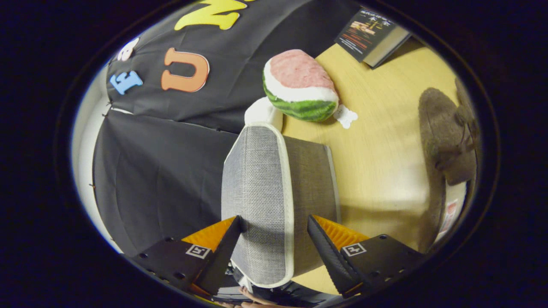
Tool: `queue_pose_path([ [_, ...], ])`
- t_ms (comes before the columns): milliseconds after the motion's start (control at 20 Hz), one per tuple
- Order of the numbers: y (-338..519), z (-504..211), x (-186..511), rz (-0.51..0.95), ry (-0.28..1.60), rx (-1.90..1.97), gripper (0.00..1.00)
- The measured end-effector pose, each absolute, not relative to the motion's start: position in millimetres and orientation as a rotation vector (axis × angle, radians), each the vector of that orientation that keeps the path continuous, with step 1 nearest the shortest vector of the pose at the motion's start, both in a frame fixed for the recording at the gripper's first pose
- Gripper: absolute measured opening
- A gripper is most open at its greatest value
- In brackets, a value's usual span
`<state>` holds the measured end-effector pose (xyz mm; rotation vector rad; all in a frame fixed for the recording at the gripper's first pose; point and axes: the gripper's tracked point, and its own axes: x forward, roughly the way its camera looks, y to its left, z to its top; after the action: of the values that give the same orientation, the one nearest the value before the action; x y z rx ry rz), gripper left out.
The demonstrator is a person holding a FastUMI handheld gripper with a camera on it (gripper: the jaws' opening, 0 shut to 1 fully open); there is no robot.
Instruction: Open the storage box then place both shoes into the box .Put the left shoe in first, then the right shoe, with the right side of both shoes facing outward in a uniform manner.
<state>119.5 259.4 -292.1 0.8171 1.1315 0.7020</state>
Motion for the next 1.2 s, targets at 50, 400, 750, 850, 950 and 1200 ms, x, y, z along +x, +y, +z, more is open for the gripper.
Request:
queue_pose_path([
  [50,257.5,-287.3,119.2,0.696,1.124,0.811,0.89],
  [400,250.8,-276.7,123.9,0.658,1.064,0.683,0.64],
  [750,246.3,-230.9,116.3,0.707,1.037,0.797,0.21],
  [850,250.7,-220.0,112.7,0.726,1.03,0.807,0.21],
  [950,255.2,-210.7,109.5,0.738,1.02,0.806,0.21],
  [1200,279.2,-169.1,95.5,0.799,0.984,0.811,0.21],
])
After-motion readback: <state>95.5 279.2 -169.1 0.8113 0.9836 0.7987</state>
